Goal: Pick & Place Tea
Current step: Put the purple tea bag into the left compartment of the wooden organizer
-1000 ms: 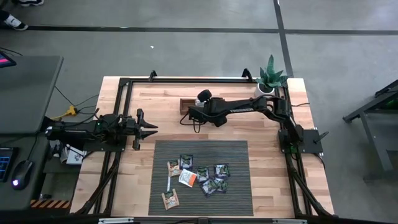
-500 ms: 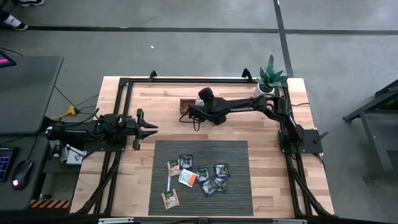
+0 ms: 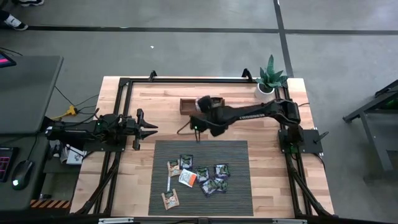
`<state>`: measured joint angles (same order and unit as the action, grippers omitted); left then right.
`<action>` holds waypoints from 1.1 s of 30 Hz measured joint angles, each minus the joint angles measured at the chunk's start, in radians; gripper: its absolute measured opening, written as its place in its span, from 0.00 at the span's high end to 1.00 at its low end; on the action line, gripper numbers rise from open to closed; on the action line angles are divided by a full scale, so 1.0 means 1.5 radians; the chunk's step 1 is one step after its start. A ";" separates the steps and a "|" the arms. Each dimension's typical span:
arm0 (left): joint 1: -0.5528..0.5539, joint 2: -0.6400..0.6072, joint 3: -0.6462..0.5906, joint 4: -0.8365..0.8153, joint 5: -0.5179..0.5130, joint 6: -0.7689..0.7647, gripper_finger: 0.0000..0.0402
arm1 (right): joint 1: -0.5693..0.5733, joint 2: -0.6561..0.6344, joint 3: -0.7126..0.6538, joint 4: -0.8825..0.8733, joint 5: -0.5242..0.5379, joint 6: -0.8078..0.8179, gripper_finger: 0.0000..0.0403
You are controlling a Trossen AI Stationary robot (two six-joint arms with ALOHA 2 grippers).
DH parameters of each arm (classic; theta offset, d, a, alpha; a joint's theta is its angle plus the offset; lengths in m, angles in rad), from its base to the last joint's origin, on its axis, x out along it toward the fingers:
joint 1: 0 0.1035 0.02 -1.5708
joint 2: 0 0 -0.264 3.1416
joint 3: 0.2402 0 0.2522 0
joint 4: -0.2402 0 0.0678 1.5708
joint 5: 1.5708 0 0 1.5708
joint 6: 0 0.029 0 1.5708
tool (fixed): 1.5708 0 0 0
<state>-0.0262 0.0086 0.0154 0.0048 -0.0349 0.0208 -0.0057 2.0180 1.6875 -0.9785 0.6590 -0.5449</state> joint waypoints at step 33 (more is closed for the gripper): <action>0.000 0.000 0.000 0.000 0.000 0.000 0.79 | 0.136 0.046 0.000 0.222 -0.412 0.225 0.52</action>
<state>-0.0265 0.0089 0.0158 0.0048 -0.0349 0.0204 0.1986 2.0872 1.6878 -0.6457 0.0406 -0.2081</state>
